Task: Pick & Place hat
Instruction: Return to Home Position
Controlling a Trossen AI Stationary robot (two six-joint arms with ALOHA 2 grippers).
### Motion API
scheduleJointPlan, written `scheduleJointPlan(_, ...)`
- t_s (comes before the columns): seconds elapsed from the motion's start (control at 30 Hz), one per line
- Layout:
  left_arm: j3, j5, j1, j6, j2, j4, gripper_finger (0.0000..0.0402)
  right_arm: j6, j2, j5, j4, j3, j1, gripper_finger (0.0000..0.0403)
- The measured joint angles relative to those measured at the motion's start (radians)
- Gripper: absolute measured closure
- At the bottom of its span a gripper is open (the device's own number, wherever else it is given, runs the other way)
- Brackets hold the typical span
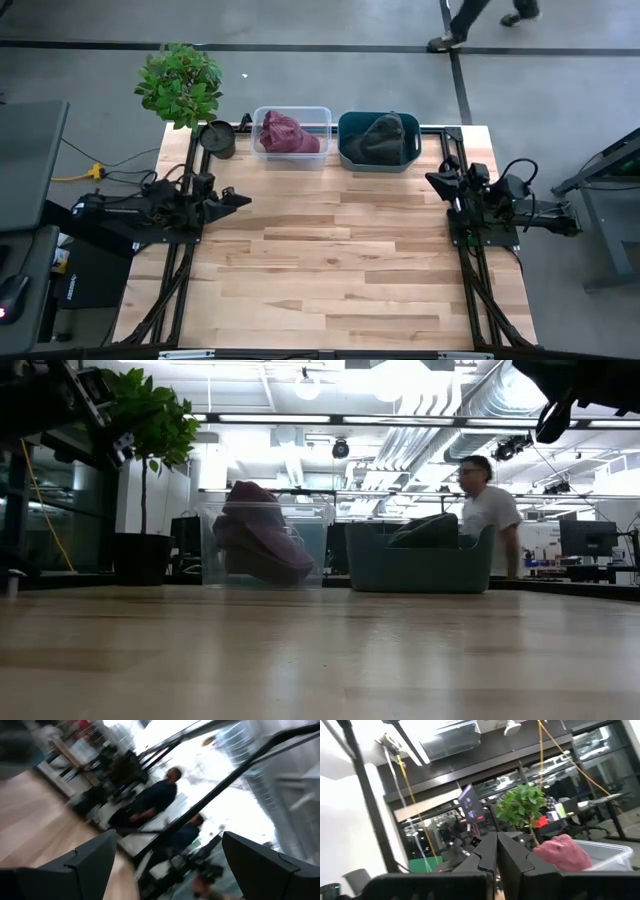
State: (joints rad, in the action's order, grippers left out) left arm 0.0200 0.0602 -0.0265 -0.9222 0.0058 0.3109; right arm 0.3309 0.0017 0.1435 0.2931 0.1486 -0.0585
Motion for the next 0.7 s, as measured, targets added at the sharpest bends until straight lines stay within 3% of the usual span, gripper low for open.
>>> scheduleJointPlan(0.37, -0.003, 0.003, 0.0, 0.016, 0.0, -0.103, 0.0062, -0.001, 0.005, 0.099, -0.095, 0.0, 0.0, 0.0391)
scheduleJointPlan(0.7, -0.005, -0.045, 0.0, 0.012, 0.001, -0.136, 0.0062, -0.045, 0.005, 0.127, -0.16, 0.0, 0.0, 0.039)
